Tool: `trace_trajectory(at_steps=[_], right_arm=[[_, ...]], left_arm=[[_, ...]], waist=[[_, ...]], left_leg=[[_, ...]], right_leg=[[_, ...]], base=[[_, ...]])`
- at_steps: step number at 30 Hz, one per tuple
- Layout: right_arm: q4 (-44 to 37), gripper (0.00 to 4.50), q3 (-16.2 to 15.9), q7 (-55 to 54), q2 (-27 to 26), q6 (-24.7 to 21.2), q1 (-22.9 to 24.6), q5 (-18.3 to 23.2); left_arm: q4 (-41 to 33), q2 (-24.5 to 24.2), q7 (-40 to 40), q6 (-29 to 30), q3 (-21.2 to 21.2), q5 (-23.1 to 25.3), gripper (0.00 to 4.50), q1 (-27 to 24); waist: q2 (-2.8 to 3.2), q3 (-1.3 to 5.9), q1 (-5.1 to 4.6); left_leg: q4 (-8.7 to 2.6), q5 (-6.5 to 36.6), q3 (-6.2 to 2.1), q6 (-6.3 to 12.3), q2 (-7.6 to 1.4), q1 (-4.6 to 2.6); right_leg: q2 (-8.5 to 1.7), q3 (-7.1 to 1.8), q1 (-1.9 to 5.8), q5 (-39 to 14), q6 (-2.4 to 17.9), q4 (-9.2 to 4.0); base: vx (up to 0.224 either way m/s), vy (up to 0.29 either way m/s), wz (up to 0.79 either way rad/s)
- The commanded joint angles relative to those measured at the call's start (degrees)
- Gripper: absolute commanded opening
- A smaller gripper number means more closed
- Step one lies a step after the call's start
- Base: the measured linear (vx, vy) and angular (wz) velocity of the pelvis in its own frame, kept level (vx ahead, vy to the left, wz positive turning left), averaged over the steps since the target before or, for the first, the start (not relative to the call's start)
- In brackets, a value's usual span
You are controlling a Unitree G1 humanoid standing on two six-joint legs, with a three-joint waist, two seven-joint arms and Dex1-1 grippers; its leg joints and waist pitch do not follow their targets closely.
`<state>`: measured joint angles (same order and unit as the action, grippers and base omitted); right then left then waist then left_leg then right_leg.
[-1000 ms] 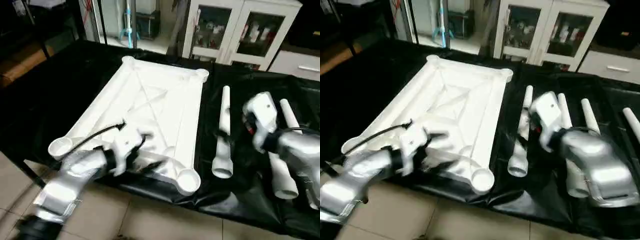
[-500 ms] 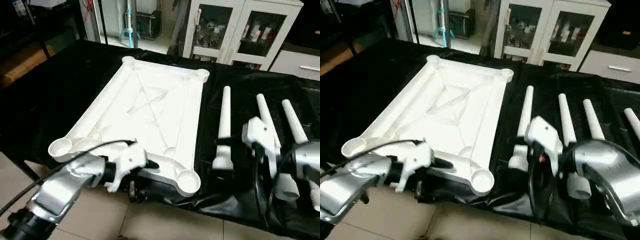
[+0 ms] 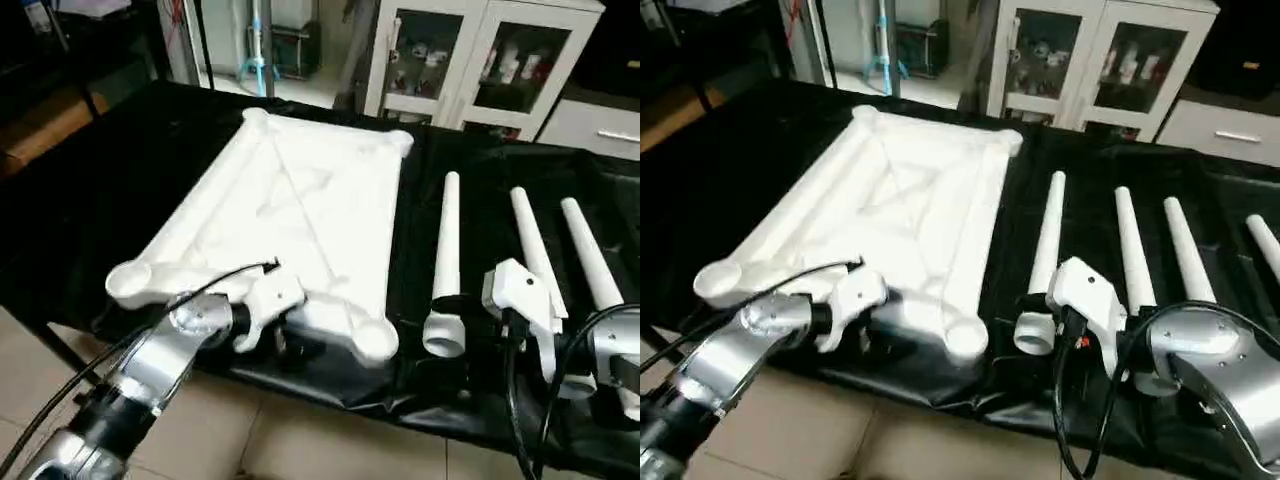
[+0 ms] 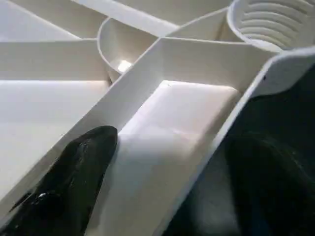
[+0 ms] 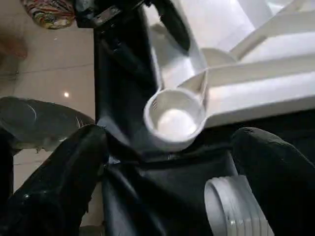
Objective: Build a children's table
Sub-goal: Move to table
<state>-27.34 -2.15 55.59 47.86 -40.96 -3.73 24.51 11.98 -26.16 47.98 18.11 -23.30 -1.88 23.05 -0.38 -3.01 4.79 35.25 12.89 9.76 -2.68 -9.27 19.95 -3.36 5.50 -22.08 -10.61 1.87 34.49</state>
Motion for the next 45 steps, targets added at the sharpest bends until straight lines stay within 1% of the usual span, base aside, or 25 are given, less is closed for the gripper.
trace_trajectory(at_steps=[1,3,9,10,13,17,19,20,21,22,25,27,29,31,32,33,34,36,37,38,40,41,42,44,45], right_arm=[[-0.8,4.44,-0.1,-1.8,-0.2,0.1,0.5,-1.3],[0.2,4.44,-0.7,-4.4,-0.9,1.2,0.4,-4.0],[2.0,4.44,1.1,-10.0,-3.9,-0.2,-0.8,-4.9],[2.0,4.44,1.2,-10.4,-4.2,-0.3,-0.9,-4.7],[1.9,4.44,1.0,-11.0,-4.6,-0.6,-1.0,-4.6],[2.2,4.44,0.5,-11.2,-4.8,-0.1,-1.0,-5.3],[2.5,4.49,0.4,-11.1,-4.8,0.1,-1.3,-5.4],[2.6,4.49,0.2,-11.2,-4.7,0.2,-1.5,-5.4],[2.8,4.5,0.1,-11.3,-4.7,0.3,-1.7,-5.5],[2.9,4.5,-0.1,-11.4,-4.6,0.4,-1.8,-5.5],[2.4,4.5,-0.4,-11.6,-4.5,0.3,-1.7,-5.2],[2.1,4.5,-0.4,-11.5,-4.6,0.3,-1.6,-5.2],[0.4,4.5,-0.3,-10.1,-4.2,-0.2,-0.6,-3.8],[-0.4,4.5,-0.3,-9.1,-3.6,-0.5,0.1,-3.1],[-0.7,4.5,-0.5,-8.3,-3.0,-0.4,0.5,-2.8],[-0.9,4.5,-0.6,-7.7,-2.5,-0.4,0.9,-2.6],[-1.3,4.5,-0.6,-6.8,-1.8,-0.4,1.4,-2.1],[-1.4,4.5,-0.7,-6.6,-1.5,-0.4,1.5,-2.0],[-1.3,4.5,-0.6,-6.7,-1.5,-0.4,1.5,-2.1],[-1.2,4.5,-0.6,-6.9,-1.6,-0.4,1.3,-2.2],[-1.1,4.5,-0.4,-7.4,-1.7,-0.4,1.1,-2.4],[-1.1,4.5,-0.4,-7.4,-1.7,-0.4,1.0,-2.5],[-1.5,4.5,0.0,-7.5,-1.7,-0.6,1.1,-2.4],[-1.8,4.5,0.2,-7.5,-1.7,-0.7,1.4,-2.3],[-2.3,4.5,0.3,-7.5,-1.4,-0.6,2.2,-2.0]], left_arm=[[3.1,0.4,-2.8,-2.2,1.3,2.5,4.49,2.3],[6.5,1.1,-4.5,-2.9,0.4,4.2,4.49,3.3],[13.0,5.0,-11.1,-2.6,3.5,3.9,4.49,6.6],[13.6,5.5,-11.3,-3.3,3.7,3.8,4.49,6.9],[14.7,6.7,-10.8,-4.5,4.3,2.9,4.49,7.5],[14.5,5.7,-5.3,-7.2,1.4,4.0,4.49,7.4],[15.2,5.2,-4.1,-8.2,0.8,4.3,4.32,7.8],[15.9,5.0,-3.8,-8.9,0.7,4.5,4.32,8.2],[16.7,4.8,-3.3,-9.8,0.5,4.9,4.03,8.7],[17.6,4.5,-2.2,-10.9,0.3,5.1,3.96,9.2],[19.7,4.0,0.5,-12.0,-0.1,5.8,3.83,10.8],[20.3,4.0,0.9,-12.4,-0.1,6.0,3.67,11.2],[22.1,4.0,2.5,-13.5,-0.5,6.2,3.53,12.3],[23.2,3.9,3.9,-14.3,-0.7,6.2,3.38,13.0],[24.1,3.8,4.9,-14.9,-1.0,6.3,3.29,13.6],[25.0,3.8,5.4,-15.3,-1.2,6.4,3.29,14.2],[27.1,4.1,6.5,-16.2,-1.1,6.4,3.09,15.3],[28.9,4.5,7.2,-17.1,-0.9,6.6,2.95,16.2],[30.1,4.6,7.1,-17.7,-1.0,7.1,2.95,16.8],[31.0,4.7,7.2,-18.2,-1.1,7.5,2.84,17.2],[33.9,5.1,6.9,-19.8,-1.4,8.6,2.67,18.9],[34.2,5.1,6.9,-20.0,-1.4,8.7,2.62,19.1],[36.6,5.4,7.3,-21.2,-1.8,9.3,2.58,20.5],[37.6,5.5,7.9,-21.5,-2.2,9.7,2.36,21.2],[39.9,5.8,9.3,-22.6,-2.9,10.5,2.36,22.6]], waist=[[-0.46,3.31,-0.16],[-0.16,3.39,-0.21],[-0.35,3.46,-0.23],[-0.52,3.48,-0.26],[-0.54,3.51,-0.21],[-0.58,3.45,-0.24],[-0.3,3.4,-0.2],[-0.41,3.36,-0.27],[-0.22,3.34,-0.27],[-0.28,3.38,-0.29],[0.47,3.37,-0.22],[0.25,3.57,-0.24],[0.51,3.59,-0.17],[0.42,3.56,-0.08],[0.65,3.53,-0.02],[0.56,3.52,0.07],[0.76,3.5,0.13],[0.58,3.51,0.16],[0.94,3.43,0.01],[0.69,3.37,-0.04],[1.25,3.47,0.02],[1.12,3.59,-0.06],[1.33,3.58,0.03],[1.15,3.71,0.12],[1.66,3.71,0.1]], left_leg=[[-4.23,6.4,-1.73,4.1,-4.24,-0.09],[-4.19,5.9,-1.81,3.87,-4.27,-0.07],[-4.12,6.5,-1.74,3.65,-4.33,-0.26],[-4.16,6.4,-1.76,3.67,-4.39,-0.2],[-4.13,5.6,-1.75,4.06,-4.34,-0.04],[-4.22,5.5,-1.75,4.43,-4.42,-0.02],[-4.28,5.9,-1.8,4.22,-4.46,-0.05],[-4.31,6.5,-1.77,4.07,-4.43,-0.1],[-4.35,7.0,-1.79,3.81,-4.45,-0.21],[-4.34,7.1,-1.78,3.68,-4.45,-0.21],[-4.4,7.7,-1.86,3.06,-4.38,-0.28],[-4.36,6.8,-1.91,3.07,-4.56,-0.18],[-4.31,6.8,-1.89,3.17,-4.57,-0.15],[-4.33,7.1,-1.87,3.37,-4.62,-0.18],[-4.35,7.2,-1.89,3.48,-4.6,-0.21],[-4.39,7.4,-1.91,3.49,-4.63,-0.23],[-4.39,7.5,-1.93,3.38,-4.68,-0.26],[-4.4,8.0,-1.93,3.25,-4.59,-0.21],[-4.44,8.6,-1.94,3.01,-4.6,-0.21],[-4.42,8.8,-1.92,3.05,-4.47,-0.15],[-4.3,8.0,-2.04,3.13,-4.36,-0.08],[-4.24,7.9,-1.96,3.15,-4.35,-0.17],[-4.23,7.8,-2.01,3.25,-4.31,-0.12],[-4.19,6.9,-2.05,3.45,-4.41,-0.05],[-4.15,6.7,-2.0,3.8,-4.42,-0.13]], right_leg=[[-5.8,-3.93,2.53,-18.1,6.3,-5.13],[-5.78,-3.93,2.53,-17.2,6.3,-4.99],[-5.94,-3.9,2.56,-16.5,7.6,-5.01],[-6.01,-3.92,2.66,-16.4,7.6,-4.95],[-6.02,-3.94,2.73,-15.8,7.4,-4.83],[-6.19,-4.04,2.69,-16.0,7.3,-4.83],[-6.15,-4.02,2.65,-15.8,7.4,-4.81],[-6.09,-4.02,2.61,-15.9,7.3,-4.9],[-6.11,-4.03,2.58,-16.1,7.4,-4.96],[-6.14,-4.03,2.65,-16.1,7.4,-4.93],[-6.1,-4.03,2.67,-15.8,7.4,-5.01],[-6.2,-4.11,2.9,-12.6,8.4,-4.57],[-6.3,-4.13,2.97,-12.0,9.0,-4.5],[-6.29,-4.14,2.98,-11.9,9.1,-4.54],[-6.3,-4.12,2.93,-12.1,9.1,-4.61],[-6.31,-4.14,3.02,-12.2,9.0,-4.66],[-6.4,-4.15,3.01,-12.4,9.0,-4.64],[-6.42,-4.12,3.13,-13.3,8.8,-4.73],[-6.34,-4.05,2.99,-13.8,8.8,-4.95],[-6.3,-4.0,3.05,-14.5,8.6,-5.1],[-6.3,-3.96,3.14,-14.7,8.4,-5.1],[-6.25,-3.97,3.16,-14.6,8.3,-5.13],[-6.28,-3.97,3.2,-14.4,8.3,-5.13],[-6.34,-3.98,3.32,-13.4,8.6,-4.86],[-6.21,-3.97,3.15,-12.5,8.9,-5.0]], base=[[0.0,0.0,0.0],[0.0,0.0,0.0],[0.0,0.0,0.0],[0.0,0.0,0.0],[0.0,0.0,0.0],[0.0,0.0,0.0],[0.0,0.0,0.0],[0.0,0.0,0.0],[0.0,0.0,0.0],[0.0,0.0,0.0],[0.0,0.0,0.0],[0.0,0.0,0.0],[0.0,0.0,0.0],[0.0,0.0,0.0],[0.0,0.0,0.0],[0.0,0.0,0.0],[0.0,0.0,0.0],[0.0,0.0,0.0],[0.0,0.0,0.0],[0.0,0.0,0.0],[0.0,0.0,0.0],[0.0,0.0,0.0],[0.0,0.0,0.0],[0.0,0.0,0.0],[0.0,0.0,0.0]])
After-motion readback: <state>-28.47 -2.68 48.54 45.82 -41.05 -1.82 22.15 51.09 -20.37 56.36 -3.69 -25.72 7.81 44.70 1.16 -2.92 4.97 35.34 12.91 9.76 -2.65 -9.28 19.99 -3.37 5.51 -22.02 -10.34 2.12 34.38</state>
